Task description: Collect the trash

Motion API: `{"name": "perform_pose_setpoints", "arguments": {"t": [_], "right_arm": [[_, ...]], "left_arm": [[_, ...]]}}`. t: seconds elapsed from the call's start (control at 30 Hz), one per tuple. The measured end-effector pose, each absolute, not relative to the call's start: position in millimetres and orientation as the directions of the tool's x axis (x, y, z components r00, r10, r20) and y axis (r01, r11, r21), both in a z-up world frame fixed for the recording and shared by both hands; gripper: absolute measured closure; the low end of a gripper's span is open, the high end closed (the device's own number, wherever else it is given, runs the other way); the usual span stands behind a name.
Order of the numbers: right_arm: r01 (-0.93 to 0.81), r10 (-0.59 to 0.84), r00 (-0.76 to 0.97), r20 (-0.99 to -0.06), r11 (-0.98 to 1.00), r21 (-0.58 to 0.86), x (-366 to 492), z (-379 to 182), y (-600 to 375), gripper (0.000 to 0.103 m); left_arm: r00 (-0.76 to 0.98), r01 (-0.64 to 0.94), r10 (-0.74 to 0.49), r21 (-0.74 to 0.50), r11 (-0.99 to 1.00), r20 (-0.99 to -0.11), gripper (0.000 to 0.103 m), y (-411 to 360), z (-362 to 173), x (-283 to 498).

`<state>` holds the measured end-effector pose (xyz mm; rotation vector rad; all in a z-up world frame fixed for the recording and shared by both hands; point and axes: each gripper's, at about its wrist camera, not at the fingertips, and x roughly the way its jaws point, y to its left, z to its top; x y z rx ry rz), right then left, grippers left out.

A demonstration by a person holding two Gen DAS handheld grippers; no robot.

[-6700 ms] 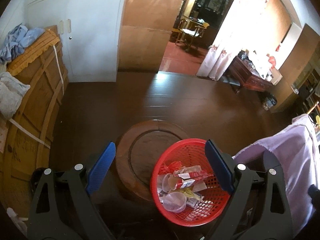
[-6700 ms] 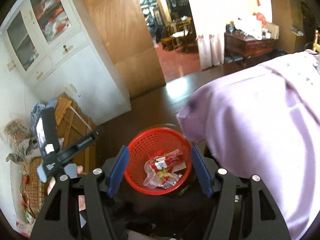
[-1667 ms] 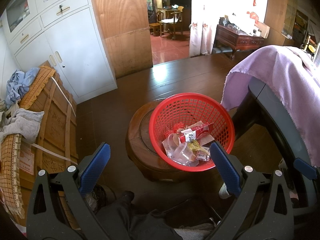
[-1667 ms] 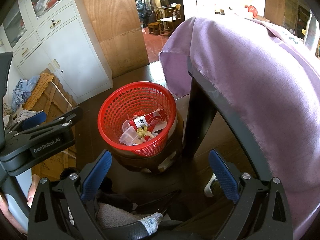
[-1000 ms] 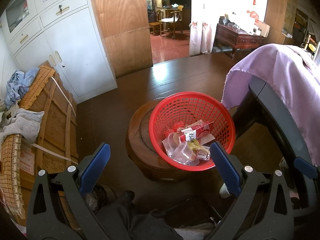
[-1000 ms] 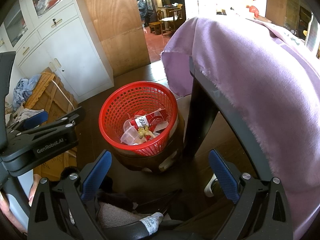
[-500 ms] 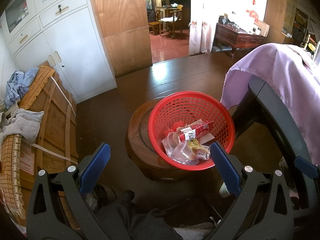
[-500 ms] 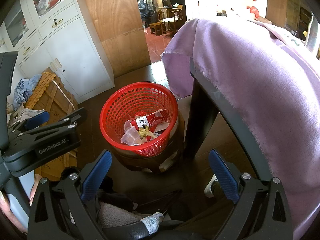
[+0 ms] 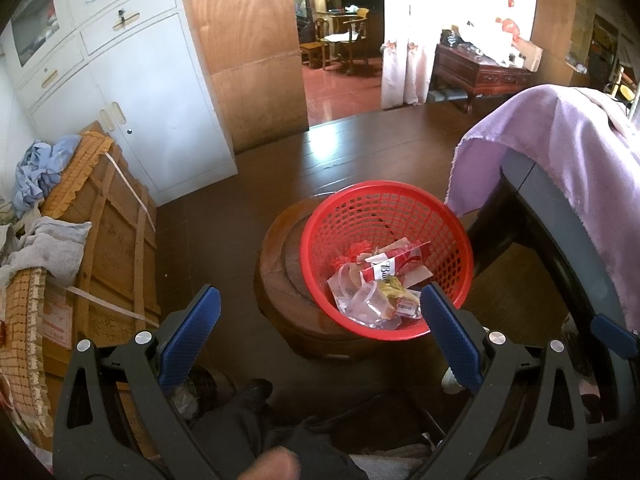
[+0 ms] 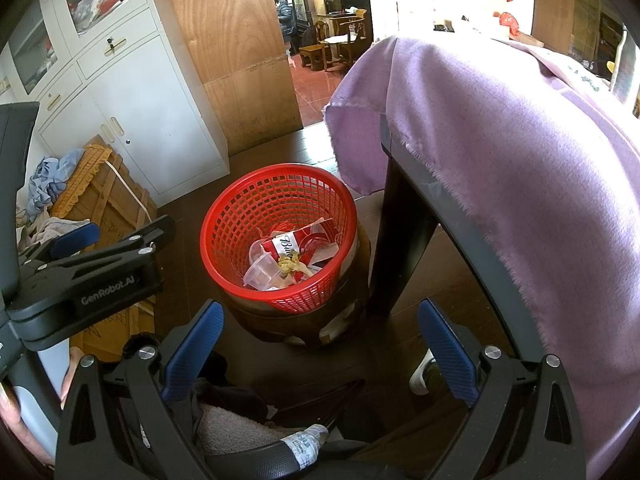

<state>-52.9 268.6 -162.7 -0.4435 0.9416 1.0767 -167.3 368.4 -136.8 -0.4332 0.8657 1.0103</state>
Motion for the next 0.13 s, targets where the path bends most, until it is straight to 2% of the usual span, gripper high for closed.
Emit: {"name": "perform_pose_setpoints", "arguments": {"t": [0.13], "right_arm": [[-0.891, 0.548, 0.152, -0.823, 0.436, 0.125, -54.1, -161.3, 267.4, 0.007]], "left_arm": [[0.251, -0.870, 0.552, 0.065, 0.489, -0.795, 0.007, 369.0, -136.2, -168.4]]}}
